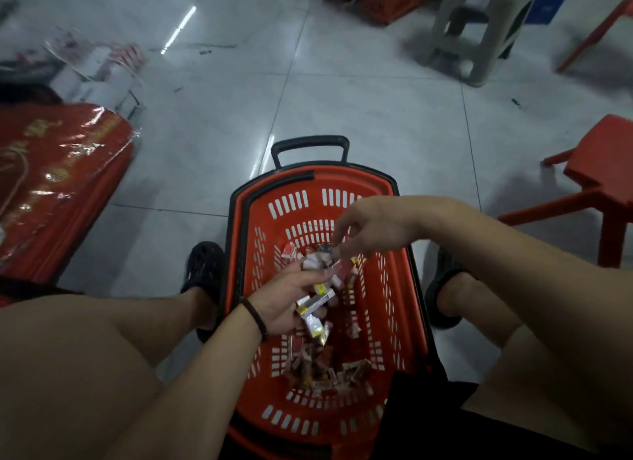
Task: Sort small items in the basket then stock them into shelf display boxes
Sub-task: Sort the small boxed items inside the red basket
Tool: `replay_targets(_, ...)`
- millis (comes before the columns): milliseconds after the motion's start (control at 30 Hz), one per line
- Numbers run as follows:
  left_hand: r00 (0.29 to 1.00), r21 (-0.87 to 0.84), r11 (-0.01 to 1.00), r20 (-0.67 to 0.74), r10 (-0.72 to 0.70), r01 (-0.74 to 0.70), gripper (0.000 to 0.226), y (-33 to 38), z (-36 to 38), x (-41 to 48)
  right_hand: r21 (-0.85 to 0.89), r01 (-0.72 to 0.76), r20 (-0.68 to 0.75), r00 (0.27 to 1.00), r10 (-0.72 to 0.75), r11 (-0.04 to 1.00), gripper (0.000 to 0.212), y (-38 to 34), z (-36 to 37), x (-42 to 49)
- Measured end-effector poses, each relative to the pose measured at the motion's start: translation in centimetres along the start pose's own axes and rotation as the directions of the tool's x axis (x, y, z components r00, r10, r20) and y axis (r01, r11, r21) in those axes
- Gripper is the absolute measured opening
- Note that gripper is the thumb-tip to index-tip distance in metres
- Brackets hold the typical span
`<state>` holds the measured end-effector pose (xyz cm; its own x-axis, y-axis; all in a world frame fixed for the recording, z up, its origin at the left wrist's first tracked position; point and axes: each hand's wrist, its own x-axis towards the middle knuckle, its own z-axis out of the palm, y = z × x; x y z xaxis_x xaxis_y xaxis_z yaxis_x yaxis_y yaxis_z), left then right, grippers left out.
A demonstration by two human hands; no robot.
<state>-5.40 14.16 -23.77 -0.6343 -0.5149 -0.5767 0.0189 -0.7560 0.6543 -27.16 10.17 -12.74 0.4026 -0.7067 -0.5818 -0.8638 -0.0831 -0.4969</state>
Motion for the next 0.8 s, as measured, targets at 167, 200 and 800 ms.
replay_targets(167, 0.994, -0.085, 0.991, 0.037, 0.103, -0.100, 0.041, 2.9, -0.3, -2.5, 0.237, 0.089, -0.186, 0.981, -0.045, 0.968, 0.025, -1.8, 1.6, -0.6)
replay_targets(200, 0.993, -0.097, 0.989, 0.029, 0.112, -0.109, 0.041, 3.2, -0.3, -2.9, 0.249, 0.100, -0.254, 0.967, -0.034, 0.963, 0.023, -2.0, 2.1, -0.3)
replay_targets(800, 0.942, -0.383, 0.878, -0.277, 0.188, -0.288, 0.037, 2.9, -1.0, -3.1, 0.883, 0.155, -0.208, 0.975, 0.073, 0.443, 0.022, -2.6, 4.2, 2.9)
